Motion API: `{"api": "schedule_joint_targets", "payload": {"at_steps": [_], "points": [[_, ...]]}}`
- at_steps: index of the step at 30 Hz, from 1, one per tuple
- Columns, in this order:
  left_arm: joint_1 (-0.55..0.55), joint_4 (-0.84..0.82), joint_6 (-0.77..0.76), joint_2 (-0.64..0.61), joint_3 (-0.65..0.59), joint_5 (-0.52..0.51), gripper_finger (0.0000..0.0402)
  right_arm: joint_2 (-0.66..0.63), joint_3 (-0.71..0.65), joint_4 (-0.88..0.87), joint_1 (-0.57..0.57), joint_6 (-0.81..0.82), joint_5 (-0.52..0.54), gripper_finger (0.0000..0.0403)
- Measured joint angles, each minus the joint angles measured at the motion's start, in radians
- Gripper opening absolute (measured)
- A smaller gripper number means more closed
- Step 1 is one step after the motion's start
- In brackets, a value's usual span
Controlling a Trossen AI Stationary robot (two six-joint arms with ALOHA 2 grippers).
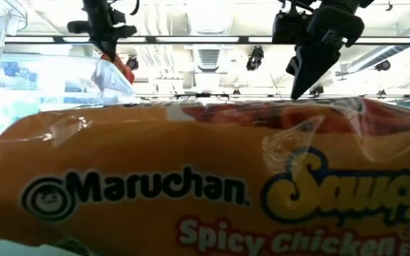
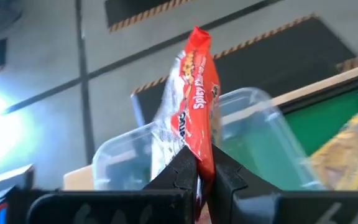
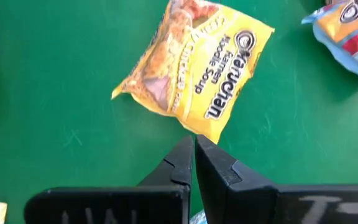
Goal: Sort Maruchan noodles
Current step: Put the middle left orange noodle pack into the top transparent bin
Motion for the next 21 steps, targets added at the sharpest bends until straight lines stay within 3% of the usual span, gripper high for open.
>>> {"api": "schedule_joint_targets", "payload": {"at_steps": [12, 21], "points": [[0.066, 0.027, -0.134, 0.014, -0.261, -0.091, 0.0000, 0.000, -0.002, 0.014, -0.009, 0.035, 0.000, 0.0009], [0.132, 0.186, -0.186, 0.012, -0.476, -0.089, 0.0000, 0.000, -0.002, 0.015, -0.010, 0.047, 0.000, 0.0009]]}}
